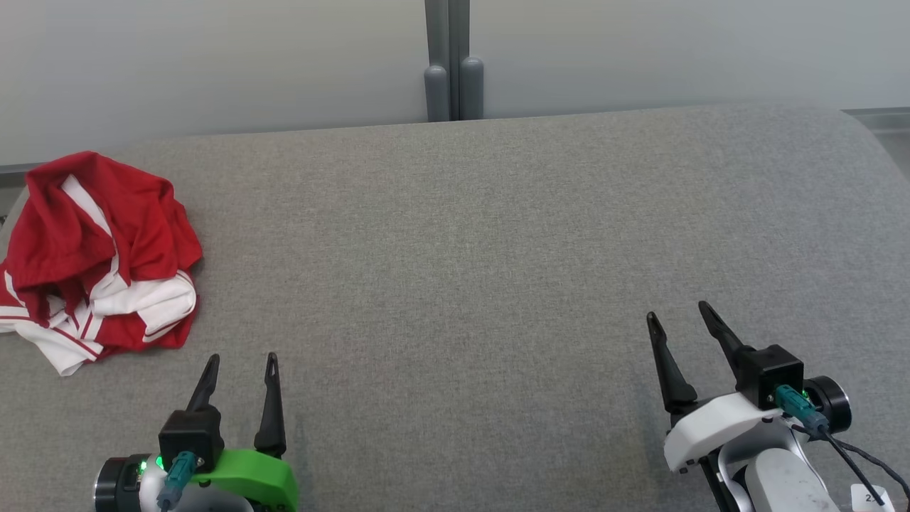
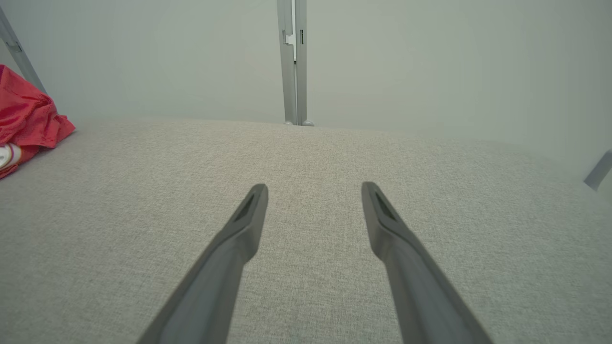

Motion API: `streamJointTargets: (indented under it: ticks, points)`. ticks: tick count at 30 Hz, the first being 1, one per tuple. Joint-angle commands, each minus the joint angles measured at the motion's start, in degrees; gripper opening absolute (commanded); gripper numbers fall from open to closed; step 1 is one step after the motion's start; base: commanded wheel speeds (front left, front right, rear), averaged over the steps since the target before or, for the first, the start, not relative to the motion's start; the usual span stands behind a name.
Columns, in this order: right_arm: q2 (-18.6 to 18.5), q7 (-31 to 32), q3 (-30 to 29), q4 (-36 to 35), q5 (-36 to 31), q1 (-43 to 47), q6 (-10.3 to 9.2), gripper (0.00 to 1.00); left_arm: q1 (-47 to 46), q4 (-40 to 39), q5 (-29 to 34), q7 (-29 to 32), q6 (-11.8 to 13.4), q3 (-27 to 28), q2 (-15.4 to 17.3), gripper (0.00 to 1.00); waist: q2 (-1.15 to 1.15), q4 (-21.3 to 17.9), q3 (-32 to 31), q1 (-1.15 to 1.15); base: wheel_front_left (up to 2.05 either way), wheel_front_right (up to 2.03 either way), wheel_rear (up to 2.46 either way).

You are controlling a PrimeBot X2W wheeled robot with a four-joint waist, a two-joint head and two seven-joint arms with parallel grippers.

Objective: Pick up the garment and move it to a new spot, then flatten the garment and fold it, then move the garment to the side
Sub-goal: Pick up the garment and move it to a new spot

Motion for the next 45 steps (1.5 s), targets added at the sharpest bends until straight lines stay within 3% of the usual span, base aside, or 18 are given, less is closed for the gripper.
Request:
streamJointTargets:
  ticks: [1, 14, 19, 29, 45]
  points:
    - [-0.1, -0.5, -0.3, 0.3, -1.8, -0.5, 0.00, 1.00, -0.3, 0.2, 1.3, -0.4, 0.5, 0.3, 0.1, 1.00, 0.00, 0.1, 0.0, 0.00, 0.00, 0.00, 0.00]
    - [0.4, -0.7, -1.0, 0.7, -2.5, -0.3, -0.01, 1.00, -0.8, 1.6, -0.3, -0.5, 1.3, 2.0, 0.0, 1.00, 0.00, 2.6, 0.6, 0.00, 0.00, 0.00, 0.00]
    - [0.5, -0.7, -0.9, -0.2, -1.3, -0.5, -0.01, 1.00, -0.7, 1.4, -2.0, -0.5, 3.1, 3.1, 0.0, 1.00, 0.00, 4.7, 1.0, 0.00, 0.00, 0.00, 0.00]
    - [-0.8, -0.7, 1.5, 1.0, -1.8, -1.9, -0.02, 1.00, -0.6, 2.0, -1.5, -0.5, 5.6, 4.2, 0.0, 1.00, 0.00, 11.3, 1.8, 0.00, 0.00, 0.00, 0.00]
    - [-2.3, -0.7, 5.6, 4.0, -2.2, -4.1, -0.02, 1.00, -1.6, 1.4, -2.9, -0.5, 5.5, 5.2, 0.0, 1.00, 0.00, 22.9, 3.5, 0.00, 0.00, 0.00, 0.00]
